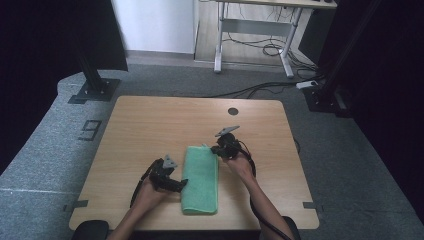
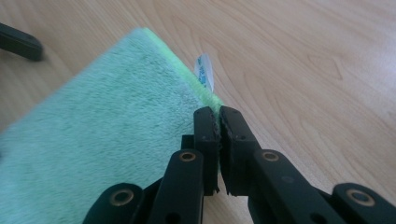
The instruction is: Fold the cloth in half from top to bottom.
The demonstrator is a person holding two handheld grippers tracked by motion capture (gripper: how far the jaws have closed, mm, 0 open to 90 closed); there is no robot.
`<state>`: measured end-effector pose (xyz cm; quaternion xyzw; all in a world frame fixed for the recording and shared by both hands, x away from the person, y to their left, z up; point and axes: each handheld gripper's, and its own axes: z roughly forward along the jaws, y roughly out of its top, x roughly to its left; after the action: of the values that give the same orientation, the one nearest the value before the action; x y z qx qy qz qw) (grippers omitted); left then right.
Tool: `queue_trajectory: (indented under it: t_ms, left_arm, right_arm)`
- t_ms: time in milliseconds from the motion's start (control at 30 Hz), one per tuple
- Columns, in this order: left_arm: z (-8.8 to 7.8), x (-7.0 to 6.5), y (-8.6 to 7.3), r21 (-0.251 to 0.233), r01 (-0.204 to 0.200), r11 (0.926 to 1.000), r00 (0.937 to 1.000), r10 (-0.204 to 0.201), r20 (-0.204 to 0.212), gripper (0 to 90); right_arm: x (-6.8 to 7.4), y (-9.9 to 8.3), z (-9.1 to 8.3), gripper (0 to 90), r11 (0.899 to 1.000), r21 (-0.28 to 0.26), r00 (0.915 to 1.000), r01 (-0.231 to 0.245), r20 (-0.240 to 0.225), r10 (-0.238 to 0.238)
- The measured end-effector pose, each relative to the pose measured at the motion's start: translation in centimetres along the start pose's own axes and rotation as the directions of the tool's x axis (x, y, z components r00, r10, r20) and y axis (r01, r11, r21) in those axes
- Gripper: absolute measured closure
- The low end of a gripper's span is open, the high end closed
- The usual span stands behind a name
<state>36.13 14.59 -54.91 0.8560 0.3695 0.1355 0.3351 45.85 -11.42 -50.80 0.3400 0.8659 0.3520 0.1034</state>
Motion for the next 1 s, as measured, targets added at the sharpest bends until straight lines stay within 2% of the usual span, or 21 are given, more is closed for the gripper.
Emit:
queue_trajectory:
  t_ms: [367,1000]
  left_arm:
    - [0.0,0.0,0.0,0.001,0.003,1.0,1.0,-0.003,-0.005,4.3]
    - [0.0,-0.1,0.0,0.001,0.01,0.9999,0.9999,-0.01,-0.013,4.3]
  right_arm:
    - [1.6,0.8,-3.5,85.1,0.998,-0.05,0.9981,0.043,-0.042,-0.045]
    - [4.2,-0.2,-7.6,85.1,0.993,-0.092,0.9896,0.071,-0.118,-0.081]
